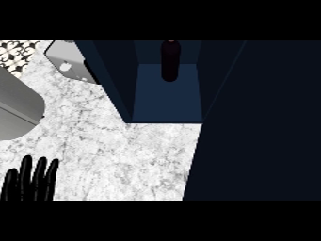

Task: Pick up the wine, place it into the cabinet and close the cabinet

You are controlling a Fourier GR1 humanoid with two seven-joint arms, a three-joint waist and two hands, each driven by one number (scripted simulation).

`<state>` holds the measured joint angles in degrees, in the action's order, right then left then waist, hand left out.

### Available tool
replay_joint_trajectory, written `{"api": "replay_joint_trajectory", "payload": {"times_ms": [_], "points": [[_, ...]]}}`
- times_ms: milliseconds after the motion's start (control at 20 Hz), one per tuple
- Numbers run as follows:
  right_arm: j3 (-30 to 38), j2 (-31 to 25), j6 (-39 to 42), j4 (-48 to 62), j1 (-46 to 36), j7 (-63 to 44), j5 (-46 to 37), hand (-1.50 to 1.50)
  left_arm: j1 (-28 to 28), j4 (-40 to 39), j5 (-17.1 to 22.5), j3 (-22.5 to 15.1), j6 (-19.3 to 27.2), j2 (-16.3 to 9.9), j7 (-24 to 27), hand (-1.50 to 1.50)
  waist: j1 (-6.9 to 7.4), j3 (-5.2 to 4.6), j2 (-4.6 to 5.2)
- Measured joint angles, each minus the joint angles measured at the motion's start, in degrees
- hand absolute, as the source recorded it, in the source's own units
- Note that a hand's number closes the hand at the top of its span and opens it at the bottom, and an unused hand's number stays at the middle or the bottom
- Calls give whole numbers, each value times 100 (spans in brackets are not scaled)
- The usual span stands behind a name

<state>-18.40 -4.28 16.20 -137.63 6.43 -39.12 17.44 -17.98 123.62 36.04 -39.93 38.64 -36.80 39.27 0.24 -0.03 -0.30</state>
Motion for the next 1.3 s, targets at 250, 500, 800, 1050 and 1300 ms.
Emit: {"api": "replay_joint_trajectory", "payload": {"times_ms": [250, 500, 800, 1050, 1300], "points": [[-832, 17, 194, -25, 80, 55, -28, 150, -345, 12, 372, 584, -453, -220, 163, -150, -12, -3, -11], [-1573, 161, -41, -33, 131, -21, -156, 150, -697, -2, 814, 1290, -964, -554, 193, -150, -25, -9, -31], [-2367, 359, -686, -74, -44, -156, -818, 150, -1042, -5, 1281, 2118, -1543, -937, 105, -150, -16, -9, -35], [-2636, 225, -1423, -111, -301, -152, -1540, 150, -1141, -30, 1469, 2466, -1849, -1058, -12, -150, -25, -12, -41], [-2930, 150, -2090, 19, -890, -94, -2031, 150, -1145, -213, 1670, 2752, -2225, -1105, -104, -150, 7, -16, -30]]}}
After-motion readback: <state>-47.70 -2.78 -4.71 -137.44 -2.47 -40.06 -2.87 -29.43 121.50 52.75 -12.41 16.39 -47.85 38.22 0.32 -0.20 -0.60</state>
